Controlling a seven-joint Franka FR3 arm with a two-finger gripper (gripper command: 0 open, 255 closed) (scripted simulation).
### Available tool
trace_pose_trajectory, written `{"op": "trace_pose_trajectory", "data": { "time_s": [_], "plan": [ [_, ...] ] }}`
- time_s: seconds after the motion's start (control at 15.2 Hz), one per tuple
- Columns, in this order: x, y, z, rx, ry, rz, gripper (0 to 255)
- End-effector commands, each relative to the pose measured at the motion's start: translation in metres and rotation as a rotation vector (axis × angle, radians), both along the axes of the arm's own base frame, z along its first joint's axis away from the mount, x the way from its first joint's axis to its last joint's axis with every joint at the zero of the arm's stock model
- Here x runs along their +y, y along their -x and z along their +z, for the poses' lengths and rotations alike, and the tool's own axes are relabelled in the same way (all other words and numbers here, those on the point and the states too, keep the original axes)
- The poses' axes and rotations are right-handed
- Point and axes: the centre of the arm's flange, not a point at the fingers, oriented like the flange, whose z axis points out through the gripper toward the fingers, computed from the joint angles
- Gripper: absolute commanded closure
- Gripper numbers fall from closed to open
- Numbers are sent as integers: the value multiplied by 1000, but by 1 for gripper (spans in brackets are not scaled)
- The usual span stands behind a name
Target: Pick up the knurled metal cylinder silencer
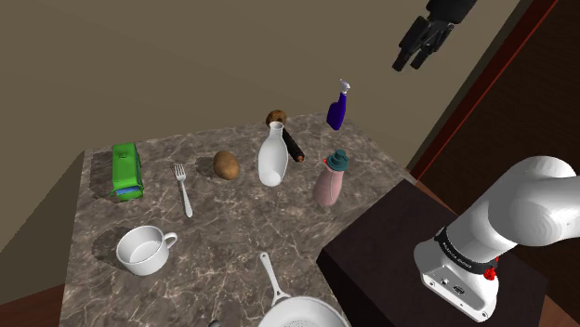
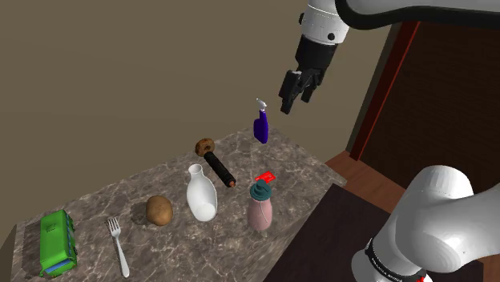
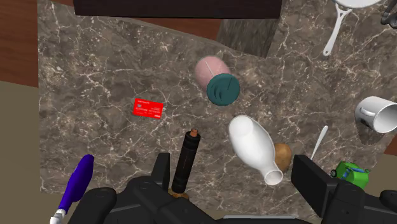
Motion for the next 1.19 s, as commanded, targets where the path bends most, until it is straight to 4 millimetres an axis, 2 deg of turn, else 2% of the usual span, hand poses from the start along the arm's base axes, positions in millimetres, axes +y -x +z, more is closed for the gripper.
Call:
{"op": "trace_pose_trajectory", "data": {
  "time_s": [0.0,1.12],
  "plan": [
    [0,0,0,0,0,0,0],
    [6,-154,-170,58,20,-26,0]
  ]
}}
